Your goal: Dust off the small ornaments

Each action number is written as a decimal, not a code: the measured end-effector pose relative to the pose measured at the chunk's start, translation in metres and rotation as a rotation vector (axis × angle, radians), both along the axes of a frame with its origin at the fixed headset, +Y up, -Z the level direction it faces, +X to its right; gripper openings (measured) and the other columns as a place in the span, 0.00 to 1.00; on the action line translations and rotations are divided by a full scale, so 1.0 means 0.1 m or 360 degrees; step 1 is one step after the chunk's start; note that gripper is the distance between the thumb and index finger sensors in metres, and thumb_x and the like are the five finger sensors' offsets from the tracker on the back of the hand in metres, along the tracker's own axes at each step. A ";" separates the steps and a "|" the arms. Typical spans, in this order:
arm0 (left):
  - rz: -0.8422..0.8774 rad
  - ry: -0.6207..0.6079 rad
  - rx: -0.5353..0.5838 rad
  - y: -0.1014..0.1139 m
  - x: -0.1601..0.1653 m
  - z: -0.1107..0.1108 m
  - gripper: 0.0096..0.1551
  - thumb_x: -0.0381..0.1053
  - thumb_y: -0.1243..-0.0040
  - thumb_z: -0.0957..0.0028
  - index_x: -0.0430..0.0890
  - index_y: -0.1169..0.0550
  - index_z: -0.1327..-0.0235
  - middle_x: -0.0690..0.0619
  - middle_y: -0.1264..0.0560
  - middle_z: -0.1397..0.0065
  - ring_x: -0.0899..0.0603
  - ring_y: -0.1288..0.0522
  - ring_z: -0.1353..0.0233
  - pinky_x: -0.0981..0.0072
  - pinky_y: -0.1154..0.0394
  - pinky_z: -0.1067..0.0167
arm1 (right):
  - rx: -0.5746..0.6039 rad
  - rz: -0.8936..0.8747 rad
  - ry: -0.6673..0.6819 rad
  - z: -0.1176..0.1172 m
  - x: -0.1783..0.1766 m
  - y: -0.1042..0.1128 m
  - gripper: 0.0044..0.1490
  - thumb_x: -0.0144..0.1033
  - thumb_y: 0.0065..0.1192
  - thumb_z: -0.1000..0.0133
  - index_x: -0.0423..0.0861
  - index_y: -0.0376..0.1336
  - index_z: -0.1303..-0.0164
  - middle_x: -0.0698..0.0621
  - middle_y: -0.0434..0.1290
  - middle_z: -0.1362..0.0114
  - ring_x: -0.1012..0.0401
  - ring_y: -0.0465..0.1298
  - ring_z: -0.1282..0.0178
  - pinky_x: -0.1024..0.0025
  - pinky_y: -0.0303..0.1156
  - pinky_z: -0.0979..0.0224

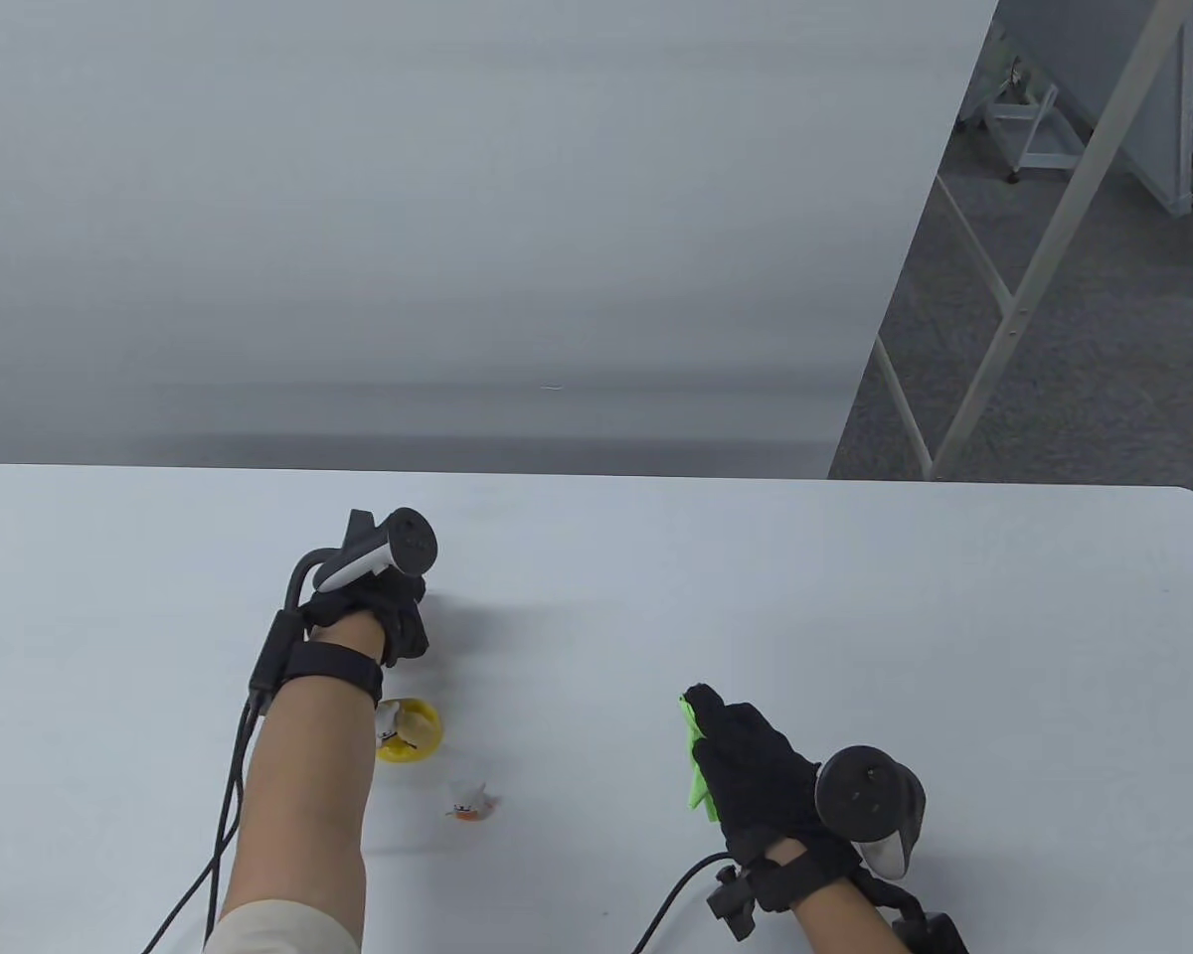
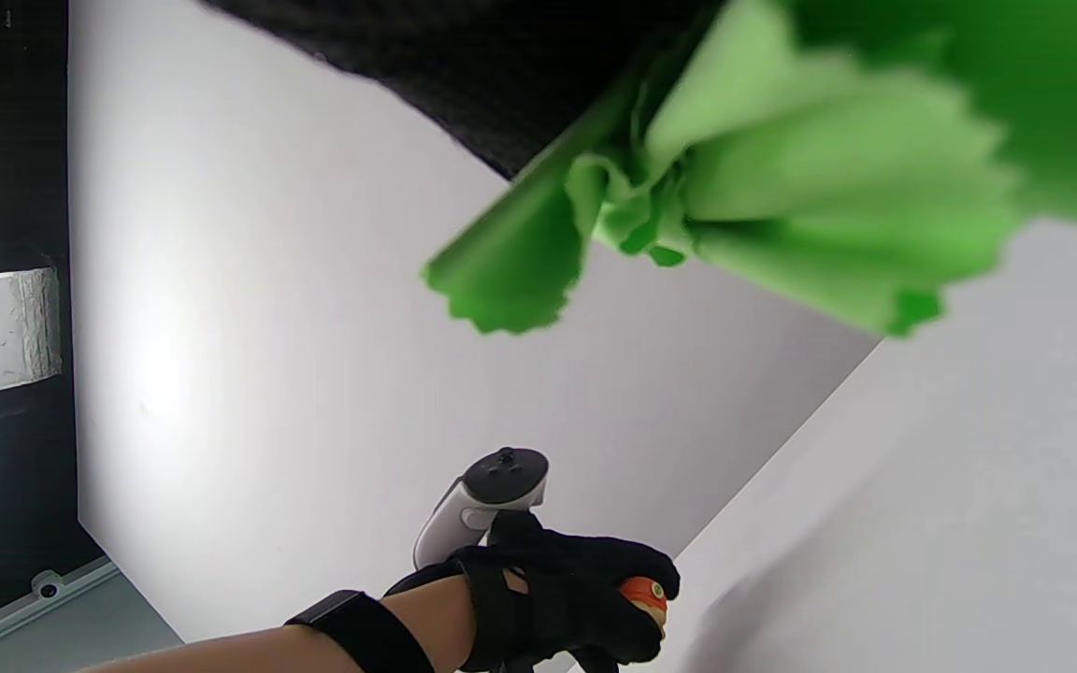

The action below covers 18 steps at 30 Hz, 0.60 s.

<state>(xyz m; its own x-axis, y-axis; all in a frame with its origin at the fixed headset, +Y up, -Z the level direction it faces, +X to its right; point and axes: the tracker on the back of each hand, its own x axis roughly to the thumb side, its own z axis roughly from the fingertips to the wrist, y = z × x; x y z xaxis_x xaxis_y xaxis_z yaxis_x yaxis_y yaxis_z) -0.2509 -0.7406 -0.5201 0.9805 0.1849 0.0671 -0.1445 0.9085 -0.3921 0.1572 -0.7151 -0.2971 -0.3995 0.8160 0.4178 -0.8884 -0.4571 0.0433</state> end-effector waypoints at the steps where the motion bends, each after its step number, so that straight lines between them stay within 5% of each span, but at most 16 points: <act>1: 0.0082 0.0037 0.0027 0.06 -0.02 0.03 0.53 0.54 0.13 0.60 0.37 0.28 0.25 0.29 0.37 0.26 0.39 0.13 0.50 0.57 0.07 0.62 | 0.0002 -0.0002 -0.0001 0.00 0.00 0.00 0.29 0.22 0.65 0.40 0.31 0.64 0.28 0.20 0.73 0.40 0.36 0.79 0.51 0.27 0.74 0.43; 7: 0.0414 -0.0031 0.0334 0.56 -0.05 0.32 0.52 0.50 0.11 0.61 0.33 0.26 0.27 0.29 0.31 0.26 0.42 0.09 0.56 0.61 0.04 0.69 | -0.0003 -0.0022 -0.0005 -0.01 0.00 -0.01 0.29 0.23 0.65 0.40 0.31 0.64 0.28 0.20 0.73 0.40 0.36 0.79 0.51 0.27 0.74 0.43; 12: 0.0797 -0.0083 0.0526 0.91 -0.02 0.70 0.56 0.50 0.13 0.58 0.35 0.36 0.24 0.29 0.30 0.26 0.43 0.07 0.56 0.62 0.04 0.67 | -0.0022 -0.0053 -0.0013 -0.02 0.03 -0.01 0.29 0.23 0.65 0.40 0.31 0.64 0.28 0.20 0.73 0.40 0.36 0.79 0.51 0.27 0.74 0.43; 18: 0.1272 -0.0046 0.0762 0.98 0.08 1.33 0.49 0.47 0.13 0.59 0.39 0.29 0.27 0.28 0.31 0.25 0.39 0.10 0.49 0.56 0.05 0.61 | -0.0020 -0.0088 0.0007 -0.03 0.02 0.00 0.29 0.23 0.65 0.40 0.31 0.64 0.28 0.20 0.73 0.40 0.36 0.79 0.51 0.27 0.74 0.43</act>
